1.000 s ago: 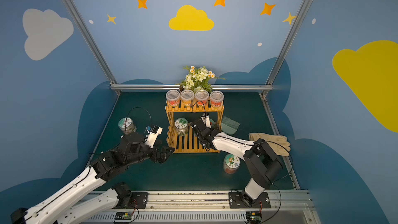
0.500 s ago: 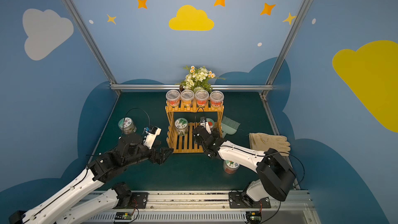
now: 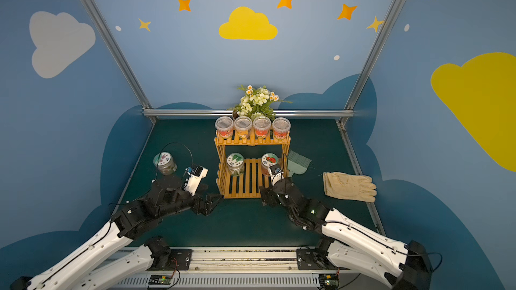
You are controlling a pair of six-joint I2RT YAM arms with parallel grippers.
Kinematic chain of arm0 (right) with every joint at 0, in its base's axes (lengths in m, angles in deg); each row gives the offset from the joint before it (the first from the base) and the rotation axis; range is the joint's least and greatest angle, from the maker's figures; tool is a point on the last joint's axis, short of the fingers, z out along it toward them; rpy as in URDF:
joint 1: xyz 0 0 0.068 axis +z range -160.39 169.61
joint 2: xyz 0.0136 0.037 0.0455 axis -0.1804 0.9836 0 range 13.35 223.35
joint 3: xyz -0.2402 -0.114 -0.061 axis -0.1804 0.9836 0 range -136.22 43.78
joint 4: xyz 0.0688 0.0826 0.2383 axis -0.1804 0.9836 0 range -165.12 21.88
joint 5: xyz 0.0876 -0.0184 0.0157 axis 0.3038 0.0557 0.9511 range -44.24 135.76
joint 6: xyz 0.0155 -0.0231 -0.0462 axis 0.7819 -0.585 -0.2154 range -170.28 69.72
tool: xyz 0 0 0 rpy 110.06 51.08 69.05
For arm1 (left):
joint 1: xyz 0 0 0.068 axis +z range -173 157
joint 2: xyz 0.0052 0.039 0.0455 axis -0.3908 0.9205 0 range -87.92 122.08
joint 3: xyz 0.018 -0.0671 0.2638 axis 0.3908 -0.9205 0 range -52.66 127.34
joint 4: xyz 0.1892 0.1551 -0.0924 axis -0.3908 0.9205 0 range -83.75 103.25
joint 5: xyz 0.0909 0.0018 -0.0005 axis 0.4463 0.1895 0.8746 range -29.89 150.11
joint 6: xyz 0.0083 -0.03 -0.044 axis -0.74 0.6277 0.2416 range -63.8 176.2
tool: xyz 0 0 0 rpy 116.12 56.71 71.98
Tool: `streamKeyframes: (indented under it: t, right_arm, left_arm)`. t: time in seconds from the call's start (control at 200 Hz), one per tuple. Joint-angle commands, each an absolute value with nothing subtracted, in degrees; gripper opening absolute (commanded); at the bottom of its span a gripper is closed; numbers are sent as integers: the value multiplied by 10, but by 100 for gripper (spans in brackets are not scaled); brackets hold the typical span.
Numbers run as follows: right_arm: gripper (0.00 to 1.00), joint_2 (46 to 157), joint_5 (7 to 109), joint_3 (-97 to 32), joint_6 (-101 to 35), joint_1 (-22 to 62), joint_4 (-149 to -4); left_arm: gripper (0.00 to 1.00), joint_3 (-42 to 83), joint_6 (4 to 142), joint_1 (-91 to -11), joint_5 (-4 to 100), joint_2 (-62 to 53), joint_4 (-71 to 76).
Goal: Place the seed container on the shelf
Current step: Pick up the seed jar at the center of the board.
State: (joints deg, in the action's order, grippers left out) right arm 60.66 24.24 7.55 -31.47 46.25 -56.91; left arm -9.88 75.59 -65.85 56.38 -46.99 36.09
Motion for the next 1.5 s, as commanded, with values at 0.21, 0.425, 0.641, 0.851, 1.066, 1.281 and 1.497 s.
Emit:
streamKeyframes:
  t: [0.21,0.425,0.641,0.851,1.066,1.281,1.497]
  right_arm:
    - [89,437,194,56,-163,458,-252]
    - [98,529,257,1,-68,407,-167]
    - [98,564,250,28,-47,356,-164]
    - [98,565,282,48,-43,324,-181]
    - [98,559,290,76,-45,302,-208]
    - [98,566,315,110,-42,297,-238]
    - [95,543,323,126,-70,297,-262]
  left_arm:
    - [96,-91,724,-666,407,-429,312]
    - [99,-68,680,-770,454,-368,296]
    - [100,-70,676,-814,507,-333,231]
    - [100,-64,665,-815,517,-324,215]
    - [100,-62,664,-815,519,-315,212]
    - [100,-60,662,-815,518,-308,212]
    - [100,-59,661,-816,524,-311,219]
